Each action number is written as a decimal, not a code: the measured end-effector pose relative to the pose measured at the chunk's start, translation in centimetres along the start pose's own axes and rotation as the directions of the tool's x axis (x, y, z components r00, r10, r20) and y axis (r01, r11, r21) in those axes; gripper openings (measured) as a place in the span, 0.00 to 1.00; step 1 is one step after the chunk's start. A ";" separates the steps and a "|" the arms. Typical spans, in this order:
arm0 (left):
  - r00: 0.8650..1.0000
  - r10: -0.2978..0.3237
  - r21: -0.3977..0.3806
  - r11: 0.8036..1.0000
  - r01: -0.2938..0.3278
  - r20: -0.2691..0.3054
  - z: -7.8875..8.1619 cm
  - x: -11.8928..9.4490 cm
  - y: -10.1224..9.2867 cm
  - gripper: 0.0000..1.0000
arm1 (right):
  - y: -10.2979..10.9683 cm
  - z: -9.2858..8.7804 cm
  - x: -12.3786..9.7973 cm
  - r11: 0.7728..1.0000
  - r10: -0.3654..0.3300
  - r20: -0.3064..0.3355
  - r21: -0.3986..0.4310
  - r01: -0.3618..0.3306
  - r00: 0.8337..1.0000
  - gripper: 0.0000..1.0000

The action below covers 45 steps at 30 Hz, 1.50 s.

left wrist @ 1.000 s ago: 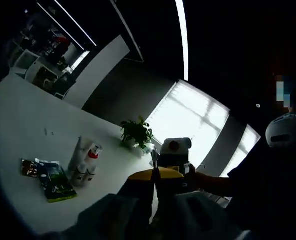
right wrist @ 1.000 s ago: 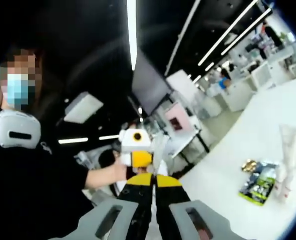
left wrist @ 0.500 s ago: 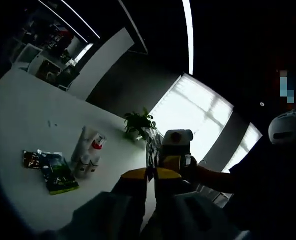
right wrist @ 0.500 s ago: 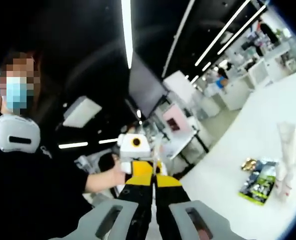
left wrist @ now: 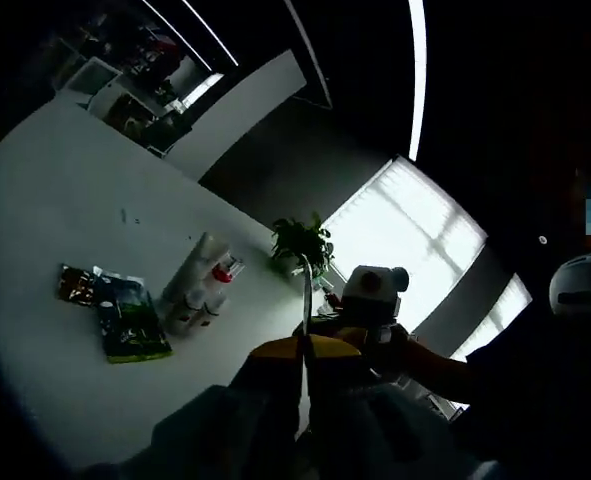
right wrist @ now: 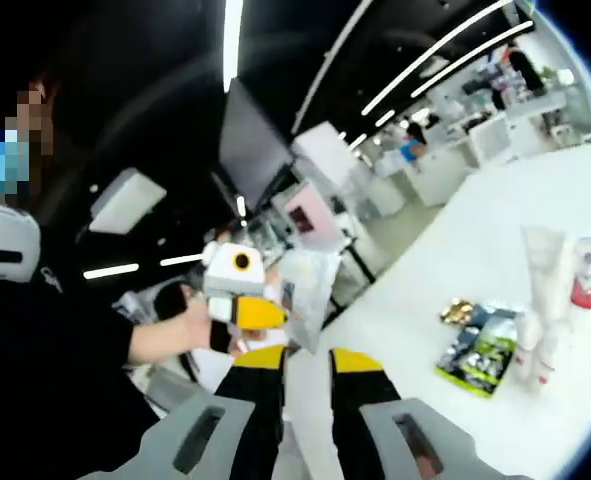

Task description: Arrange the skincare products in the storage area until every visible bottle or jar stands upright without overlapping.

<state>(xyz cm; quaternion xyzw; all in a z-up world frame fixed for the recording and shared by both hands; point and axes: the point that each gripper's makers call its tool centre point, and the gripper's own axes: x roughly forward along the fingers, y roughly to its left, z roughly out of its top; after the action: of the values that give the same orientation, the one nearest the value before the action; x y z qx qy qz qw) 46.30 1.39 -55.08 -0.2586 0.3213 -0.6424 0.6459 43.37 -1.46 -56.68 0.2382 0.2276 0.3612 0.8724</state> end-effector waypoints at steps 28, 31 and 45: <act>0.983 0.130 -0.201 0.967 -0.155 -0.133 -2.2 -1.5 11.9 0.01 | -7.5 -6.0 -4.2 0.910 -0.371 -0.151 -0.258 0.326 0.916 0.93; 0.981 0.141 -0.221 0.961 -0.169 -0.134 -2.2 -1.6 12.8 0.01 | -7.6 -6.1 -4.6 0.907 -0.381 -0.148 -0.253 0.338 0.912 0.99; 0.964 0.194 -0.268 0.934 -0.238 -0.182 -3.1 -1.3 17.1 0.01 | -8.1 -7.2 -5.9 0.896 -0.417 -0.168 -0.238 0.374 0.893 0.99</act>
<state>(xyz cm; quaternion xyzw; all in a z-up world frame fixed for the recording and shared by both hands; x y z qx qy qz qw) 55.39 3.60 -69.79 -0.2626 0.4861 -0.5316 0.6420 39.79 -9.07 -65.72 0.0577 0.3267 0.2198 0.9174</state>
